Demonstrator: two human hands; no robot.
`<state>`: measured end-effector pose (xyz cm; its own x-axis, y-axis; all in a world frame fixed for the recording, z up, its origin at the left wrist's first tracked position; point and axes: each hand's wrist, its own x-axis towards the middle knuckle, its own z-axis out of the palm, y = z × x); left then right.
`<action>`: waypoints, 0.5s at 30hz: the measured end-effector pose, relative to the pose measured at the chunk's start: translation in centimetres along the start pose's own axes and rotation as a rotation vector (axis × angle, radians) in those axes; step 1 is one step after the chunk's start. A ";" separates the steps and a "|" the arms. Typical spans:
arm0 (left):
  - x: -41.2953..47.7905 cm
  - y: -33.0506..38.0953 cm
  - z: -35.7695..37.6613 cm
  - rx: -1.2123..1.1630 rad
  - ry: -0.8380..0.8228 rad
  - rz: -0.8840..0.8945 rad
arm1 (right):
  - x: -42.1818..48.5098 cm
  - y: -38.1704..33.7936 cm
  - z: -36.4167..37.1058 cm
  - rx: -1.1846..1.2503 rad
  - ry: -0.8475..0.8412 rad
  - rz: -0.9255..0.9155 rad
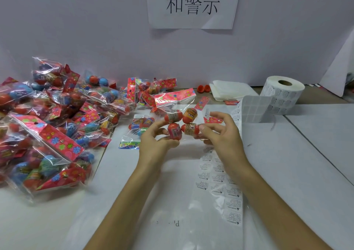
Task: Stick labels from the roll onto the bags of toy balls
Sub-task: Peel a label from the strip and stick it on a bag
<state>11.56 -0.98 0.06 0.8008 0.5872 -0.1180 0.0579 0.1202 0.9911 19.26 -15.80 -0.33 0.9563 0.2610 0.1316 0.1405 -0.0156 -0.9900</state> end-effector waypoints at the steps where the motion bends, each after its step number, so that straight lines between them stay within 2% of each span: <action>1: -0.1 0.0 0.0 -0.002 -0.009 0.002 | 0.0 0.0 0.0 -0.003 0.010 -0.007; 9: 0.0 0.0 -0.3 -0.164 -0.118 0.002 | -0.2 -0.6 -0.3 0.013 0.073 -0.058; 15: -0.3 -0.1 -0.2 0.005 -0.033 0.121 | -0.4 -0.9 -0.3 -0.040 0.142 -0.098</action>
<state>11.20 -1.05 0.02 0.8215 0.5702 0.0050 -0.0379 0.0459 0.9982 18.86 -16.12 0.51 0.9637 0.1242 0.2364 0.2425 -0.0359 -0.9695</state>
